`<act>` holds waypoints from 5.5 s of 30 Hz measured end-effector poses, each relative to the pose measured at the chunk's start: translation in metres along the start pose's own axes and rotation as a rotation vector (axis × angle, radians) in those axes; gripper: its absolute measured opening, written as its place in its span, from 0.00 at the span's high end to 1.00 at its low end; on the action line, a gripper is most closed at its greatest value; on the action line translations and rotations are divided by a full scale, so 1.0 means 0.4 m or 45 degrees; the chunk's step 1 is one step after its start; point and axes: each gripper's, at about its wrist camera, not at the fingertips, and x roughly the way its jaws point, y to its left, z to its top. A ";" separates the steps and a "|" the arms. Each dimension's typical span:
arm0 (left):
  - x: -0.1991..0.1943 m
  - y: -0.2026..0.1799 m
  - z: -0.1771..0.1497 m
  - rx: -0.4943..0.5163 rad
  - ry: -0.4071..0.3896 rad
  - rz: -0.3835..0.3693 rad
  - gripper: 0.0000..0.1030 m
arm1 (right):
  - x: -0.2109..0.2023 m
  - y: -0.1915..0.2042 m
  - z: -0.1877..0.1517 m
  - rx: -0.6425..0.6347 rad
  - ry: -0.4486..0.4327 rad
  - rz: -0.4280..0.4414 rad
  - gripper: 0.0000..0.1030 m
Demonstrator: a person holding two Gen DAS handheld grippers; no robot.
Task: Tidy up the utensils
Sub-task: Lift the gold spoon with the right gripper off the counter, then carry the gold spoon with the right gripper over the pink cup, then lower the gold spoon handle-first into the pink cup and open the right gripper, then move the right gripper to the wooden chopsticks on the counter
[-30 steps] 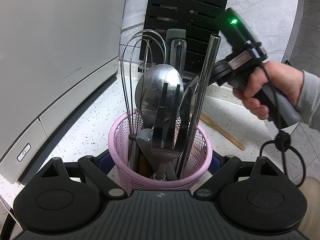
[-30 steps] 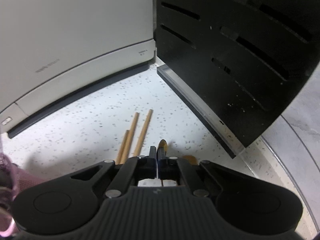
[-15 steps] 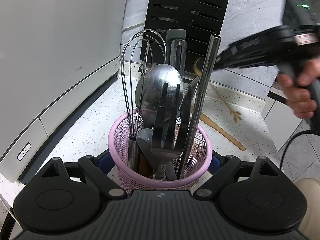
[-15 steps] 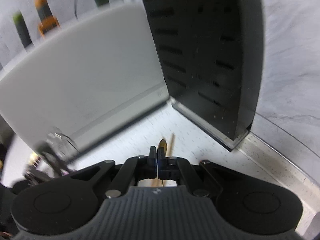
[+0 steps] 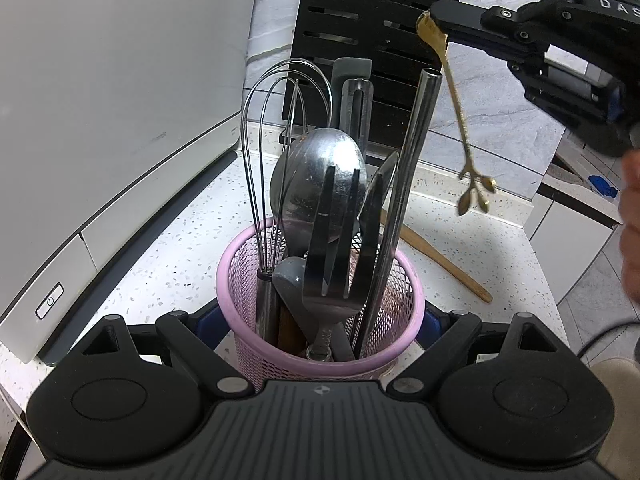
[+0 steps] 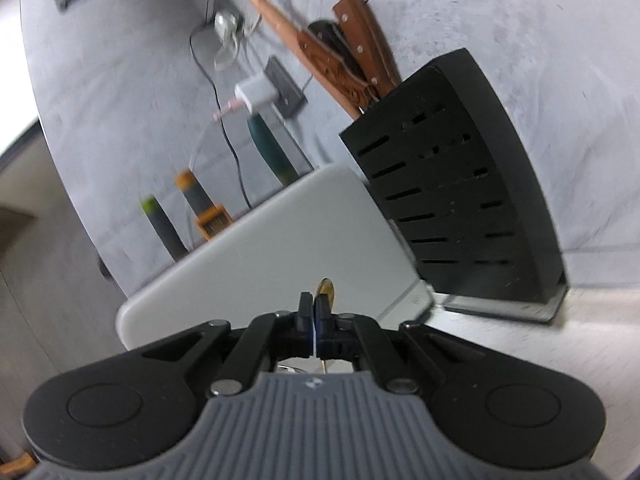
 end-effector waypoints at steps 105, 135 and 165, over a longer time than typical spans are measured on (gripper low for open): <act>0.008 0.001 0.011 -0.001 0.000 -0.015 0.00 | -0.039 0.053 -0.179 -0.505 0.097 0.102 1.00; 0.009 0.003 0.010 0.003 0.002 -0.019 0.00 | 0.008 0.037 -0.097 -0.297 0.529 -0.201 0.76; 0.005 0.011 0.001 0.012 -0.004 -0.032 0.00 | 0.354 -0.131 -0.101 -0.382 1.181 -0.640 0.90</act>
